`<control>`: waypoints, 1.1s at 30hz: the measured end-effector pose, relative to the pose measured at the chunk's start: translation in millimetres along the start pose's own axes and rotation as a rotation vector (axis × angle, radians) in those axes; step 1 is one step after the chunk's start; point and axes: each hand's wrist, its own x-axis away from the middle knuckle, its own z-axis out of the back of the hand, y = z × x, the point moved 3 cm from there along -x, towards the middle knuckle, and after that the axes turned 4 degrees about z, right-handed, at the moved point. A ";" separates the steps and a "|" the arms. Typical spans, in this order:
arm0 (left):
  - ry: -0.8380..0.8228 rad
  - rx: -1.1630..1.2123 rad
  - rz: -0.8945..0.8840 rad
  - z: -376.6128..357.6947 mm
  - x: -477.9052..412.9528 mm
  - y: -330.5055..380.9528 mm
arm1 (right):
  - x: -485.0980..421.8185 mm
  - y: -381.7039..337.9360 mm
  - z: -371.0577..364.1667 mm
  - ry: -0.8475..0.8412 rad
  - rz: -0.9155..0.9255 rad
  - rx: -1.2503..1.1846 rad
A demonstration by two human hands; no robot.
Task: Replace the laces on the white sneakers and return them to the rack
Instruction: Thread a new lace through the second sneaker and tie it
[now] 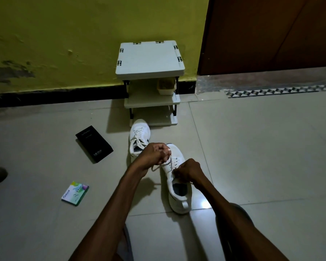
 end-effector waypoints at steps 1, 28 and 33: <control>-0.019 -0.007 0.014 1.1 1.0 0.2 | 0.6 -1.2 0.4 -0.007 0.005 -0.003; 0.299 -0.492 -0.043 -52.1 -6.5 -47.1 | 14.1 30.6 40.7 -0.091 0.203 -0.128; 0.374 -0.529 -0.021 -61.4 -4.7 -52.6 | 13.5 30.0 38.4 -0.085 0.182 -0.128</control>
